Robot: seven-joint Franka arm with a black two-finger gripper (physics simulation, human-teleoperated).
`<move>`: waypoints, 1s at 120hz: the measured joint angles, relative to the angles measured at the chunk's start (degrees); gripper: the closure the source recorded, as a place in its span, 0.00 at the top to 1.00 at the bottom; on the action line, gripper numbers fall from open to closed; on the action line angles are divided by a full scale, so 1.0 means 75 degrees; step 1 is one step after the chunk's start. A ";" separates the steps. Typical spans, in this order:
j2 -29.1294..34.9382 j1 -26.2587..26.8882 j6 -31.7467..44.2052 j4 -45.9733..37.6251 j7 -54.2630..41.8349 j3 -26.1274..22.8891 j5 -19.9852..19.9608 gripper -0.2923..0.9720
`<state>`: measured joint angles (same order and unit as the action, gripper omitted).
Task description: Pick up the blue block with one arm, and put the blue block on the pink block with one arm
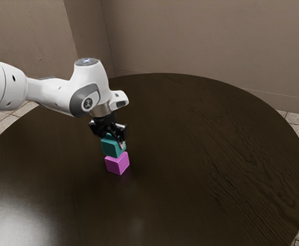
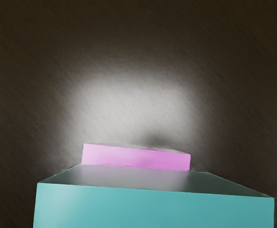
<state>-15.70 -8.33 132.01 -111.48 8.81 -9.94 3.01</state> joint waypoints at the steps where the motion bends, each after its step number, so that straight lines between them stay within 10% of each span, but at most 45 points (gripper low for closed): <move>1: 0.0002 -0.0003 0.0004 -0.0008 0.0001 0.0000 -0.0002 0.48; 120: -0.0263 -0.0040 0.0354 0.0026 0.0031 0.0011 0.0033 0.48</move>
<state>-17.67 -8.63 134.66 -111.29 9.04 -9.86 3.26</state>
